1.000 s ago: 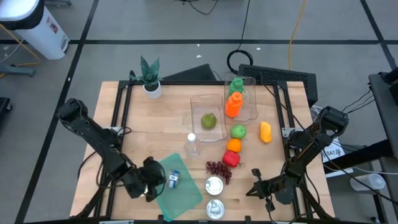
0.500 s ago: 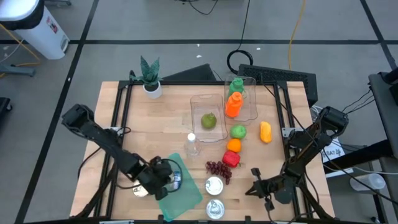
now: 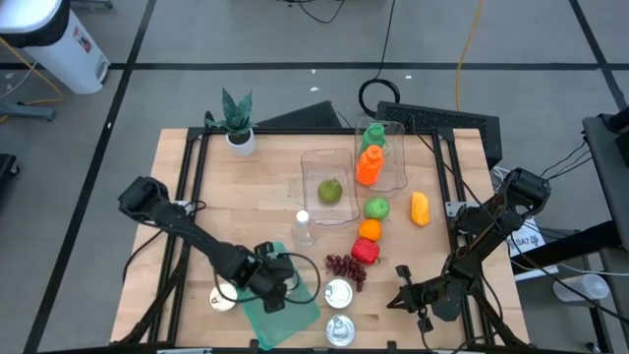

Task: Pick & Place Food Item
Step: Put the blue tuna can into the green bin

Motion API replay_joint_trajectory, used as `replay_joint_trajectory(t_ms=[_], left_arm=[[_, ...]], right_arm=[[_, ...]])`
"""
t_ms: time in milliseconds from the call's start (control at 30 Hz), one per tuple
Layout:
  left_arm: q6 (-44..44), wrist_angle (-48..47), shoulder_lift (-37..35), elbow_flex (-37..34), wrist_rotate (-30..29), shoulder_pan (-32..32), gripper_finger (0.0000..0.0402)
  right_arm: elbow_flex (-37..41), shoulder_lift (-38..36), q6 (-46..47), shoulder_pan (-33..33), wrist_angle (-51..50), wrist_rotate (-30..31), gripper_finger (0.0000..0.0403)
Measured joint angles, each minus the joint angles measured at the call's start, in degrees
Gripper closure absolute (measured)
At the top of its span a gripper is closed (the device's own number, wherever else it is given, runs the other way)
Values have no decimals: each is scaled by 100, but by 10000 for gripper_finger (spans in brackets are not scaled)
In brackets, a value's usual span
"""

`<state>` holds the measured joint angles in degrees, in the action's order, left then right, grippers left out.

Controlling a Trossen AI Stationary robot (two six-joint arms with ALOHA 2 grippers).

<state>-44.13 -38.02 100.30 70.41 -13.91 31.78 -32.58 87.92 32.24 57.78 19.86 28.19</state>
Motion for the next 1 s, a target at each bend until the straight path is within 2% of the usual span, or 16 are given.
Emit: replay_joint_trajectory(t_ms=[300, 433, 600, 1000], left_arm=[[-179, -213, 52, -2, -7, -143, 352], [229, 380, 13, -2, -12, 16, 352], [451, 1191, 88, -2, 668, 195, 352], [-318, 1107, 841, -2, 876, -41, 352]], right_arm=[[0, 0, 2, 4, 0, -18, 403], [0, 0, -5, 7, -2, -18, 403], [2, 0, -20, 7, -2, -20, 403], [2, 0, -18, -7, -39, 0, 403]])
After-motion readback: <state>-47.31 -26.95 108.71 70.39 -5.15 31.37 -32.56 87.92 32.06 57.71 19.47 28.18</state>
